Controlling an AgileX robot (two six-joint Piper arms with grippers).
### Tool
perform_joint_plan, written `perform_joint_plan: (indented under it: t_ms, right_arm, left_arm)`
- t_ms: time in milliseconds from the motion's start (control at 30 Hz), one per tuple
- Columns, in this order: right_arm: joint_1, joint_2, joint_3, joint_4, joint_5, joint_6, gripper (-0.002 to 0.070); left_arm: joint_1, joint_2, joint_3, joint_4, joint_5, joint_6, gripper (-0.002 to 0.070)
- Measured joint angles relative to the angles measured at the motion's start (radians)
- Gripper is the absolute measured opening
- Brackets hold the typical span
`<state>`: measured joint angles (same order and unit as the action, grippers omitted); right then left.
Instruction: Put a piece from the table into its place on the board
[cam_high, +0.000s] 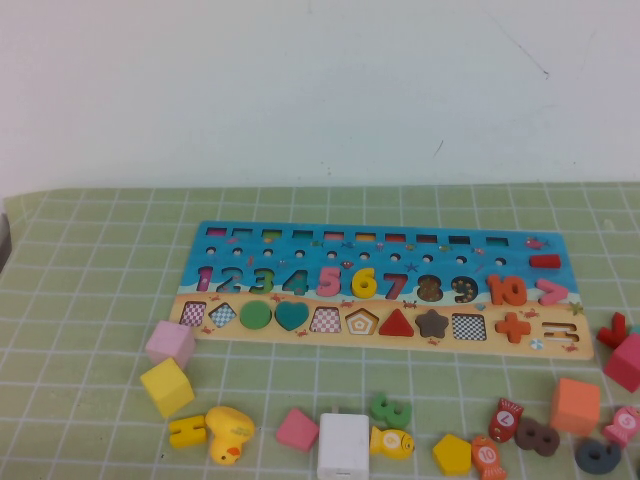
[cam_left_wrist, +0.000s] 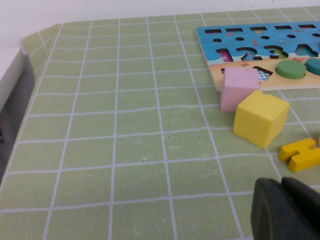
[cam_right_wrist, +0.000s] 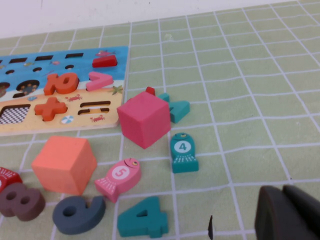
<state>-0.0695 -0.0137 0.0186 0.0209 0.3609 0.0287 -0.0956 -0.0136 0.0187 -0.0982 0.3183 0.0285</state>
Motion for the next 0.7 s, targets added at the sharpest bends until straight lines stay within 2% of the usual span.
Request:
perform_joint_plan:
  t_ms: [700]
  right_arm:
    - [0.000, 0.000, 0.000, 0.000, 0.000, 0.000, -0.0003]
  left_arm:
    - [0.000, 0.000, 0.000, 0.000, 0.000, 0.015, -0.0002]
